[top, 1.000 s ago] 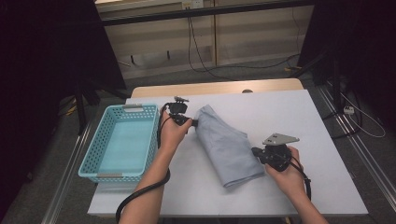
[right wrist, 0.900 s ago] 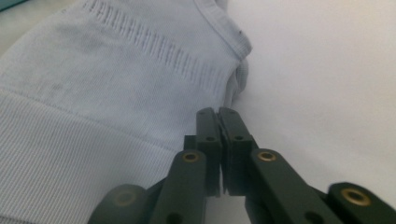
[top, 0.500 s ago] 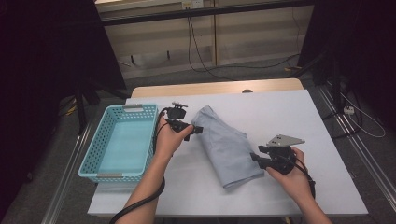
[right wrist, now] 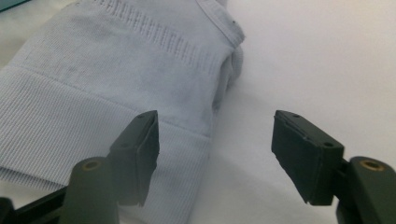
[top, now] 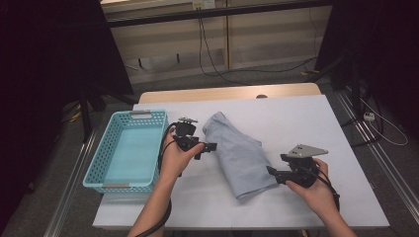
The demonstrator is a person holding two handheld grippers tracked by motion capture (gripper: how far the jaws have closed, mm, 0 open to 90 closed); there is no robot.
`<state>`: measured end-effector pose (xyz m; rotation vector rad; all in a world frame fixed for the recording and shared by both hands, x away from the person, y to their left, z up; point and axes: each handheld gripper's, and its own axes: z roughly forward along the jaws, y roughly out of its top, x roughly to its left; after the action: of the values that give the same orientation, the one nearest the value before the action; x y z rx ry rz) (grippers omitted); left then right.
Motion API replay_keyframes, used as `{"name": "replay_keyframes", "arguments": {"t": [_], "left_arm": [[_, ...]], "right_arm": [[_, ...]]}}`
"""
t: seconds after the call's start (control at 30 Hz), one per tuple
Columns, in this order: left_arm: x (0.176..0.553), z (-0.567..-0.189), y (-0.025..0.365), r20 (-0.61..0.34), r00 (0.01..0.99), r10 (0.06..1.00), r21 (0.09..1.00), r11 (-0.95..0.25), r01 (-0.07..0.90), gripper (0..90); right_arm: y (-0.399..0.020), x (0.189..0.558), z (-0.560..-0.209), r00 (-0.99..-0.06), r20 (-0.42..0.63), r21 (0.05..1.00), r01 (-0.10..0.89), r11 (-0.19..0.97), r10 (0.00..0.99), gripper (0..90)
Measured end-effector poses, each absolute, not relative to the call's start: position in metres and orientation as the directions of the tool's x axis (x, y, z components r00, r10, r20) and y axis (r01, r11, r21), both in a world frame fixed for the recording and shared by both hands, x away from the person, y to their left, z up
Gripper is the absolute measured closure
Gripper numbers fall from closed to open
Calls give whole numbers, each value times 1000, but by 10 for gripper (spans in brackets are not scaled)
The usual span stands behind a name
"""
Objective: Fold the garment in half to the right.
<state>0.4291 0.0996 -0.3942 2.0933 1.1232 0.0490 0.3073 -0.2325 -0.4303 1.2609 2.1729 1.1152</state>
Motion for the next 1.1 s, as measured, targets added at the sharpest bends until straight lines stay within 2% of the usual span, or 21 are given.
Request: {"name": "replay_keyframes", "arguments": {"t": [0.37, 0.63, 1.1], "left_arm": [[422, -402, 95, -291, 623, 726, 629, -345, 697, 171], [414, -401, 95, -287, 633, 719, 642, -346, 684, 162], [406, -401, 89, -288, 654, 700, 650, -358, 670, 131]], "right_arm": [[-238, 299, -432, -518, 65, 807, 530, 261, 853, 283], [-245, 300, -435, -532, 87, 815, 524, 247, 842, 212], [-245, 298, -441, -540, 98, 809, 532, 249, 836, 181]]}}
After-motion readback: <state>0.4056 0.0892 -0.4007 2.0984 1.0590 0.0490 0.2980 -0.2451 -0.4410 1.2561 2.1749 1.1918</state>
